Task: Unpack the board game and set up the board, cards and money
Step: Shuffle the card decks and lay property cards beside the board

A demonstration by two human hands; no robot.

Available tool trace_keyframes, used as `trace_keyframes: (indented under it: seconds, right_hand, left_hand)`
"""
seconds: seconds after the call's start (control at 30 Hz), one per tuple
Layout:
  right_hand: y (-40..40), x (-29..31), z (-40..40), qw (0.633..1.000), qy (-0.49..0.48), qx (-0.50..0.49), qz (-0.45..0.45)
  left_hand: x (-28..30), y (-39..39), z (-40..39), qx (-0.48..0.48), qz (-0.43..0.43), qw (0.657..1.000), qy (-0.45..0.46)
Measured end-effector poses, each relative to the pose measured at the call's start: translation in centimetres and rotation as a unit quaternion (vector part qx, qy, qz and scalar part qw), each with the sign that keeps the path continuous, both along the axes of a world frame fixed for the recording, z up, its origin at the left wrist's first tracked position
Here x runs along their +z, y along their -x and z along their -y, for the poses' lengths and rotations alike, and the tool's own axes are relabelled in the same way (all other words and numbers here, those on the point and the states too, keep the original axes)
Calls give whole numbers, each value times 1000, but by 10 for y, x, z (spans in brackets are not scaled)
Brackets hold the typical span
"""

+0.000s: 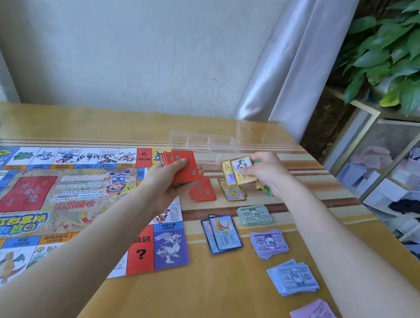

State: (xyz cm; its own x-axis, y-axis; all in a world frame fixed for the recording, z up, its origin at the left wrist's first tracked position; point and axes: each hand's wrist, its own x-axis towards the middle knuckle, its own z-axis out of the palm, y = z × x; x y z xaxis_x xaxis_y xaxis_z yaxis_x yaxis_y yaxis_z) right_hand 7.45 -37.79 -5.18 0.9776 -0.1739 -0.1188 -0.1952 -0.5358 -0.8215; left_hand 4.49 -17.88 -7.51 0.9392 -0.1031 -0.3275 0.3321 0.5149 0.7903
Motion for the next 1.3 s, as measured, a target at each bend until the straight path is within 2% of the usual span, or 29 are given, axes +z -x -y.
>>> trace_keyframes:
  seconds: [0.17,0.3,0.4,0.47,0.53,0.6,0.63,0.7,0.87,0.93,1.03,1.13,1.2,1.3]
  right_hand:
    - [-1,-18,-10,974,221,37,-22]
    - [0,-18,-11,943,329,46,-6]
    - [2,-16,-12,927,372,49,8]
    - [4,-10,-15,948,312,15,66]
    - [7,-1,-21,989,116,24,88]
    - [13,8,-33,990,-92,104,21]
    - [15,9,-38,982,-126,138,-12]
    - [17,8,-44,976,-126,171,-38]
    - [15,10,-39,983,-126,134,23]
    - [15,12,-38,983,-126,131,26]
    - [17,16,-41,981,-128,143,30]
    - [20,15,-45,981,-124,148,29]
    - [20,13,-45,981,-137,135,30]
    - [20,12,-41,984,-138,112,30]
  left_hand:
    - [-9,-1,-4,5,-19,999,-32]
    - [-8,0,-4,0,-10,997,-77]
    - [-4,2,-5,1,0,996,-93]
    - [-1,4,-5,-3,7,994,-109]
    - [0,5,-4,-10,18,992,-121]
    - [1,7,-1,-16,29,992,-120]
    - [2,8,2,-19,37,993,-114]
    - [6,11,6,-34,55,994,-93]
    - [18,18,0,-110,73,990,40]
    - [19,20,-3,-106,80,991,31]
    - [17,22,-5,-61,87,993,-56]
    - [16,22,-8,-43,79,992,-89]
    - [18,22,-11,-71,83,991,-75]
    - [17,23,-17,-102,75,992,0]
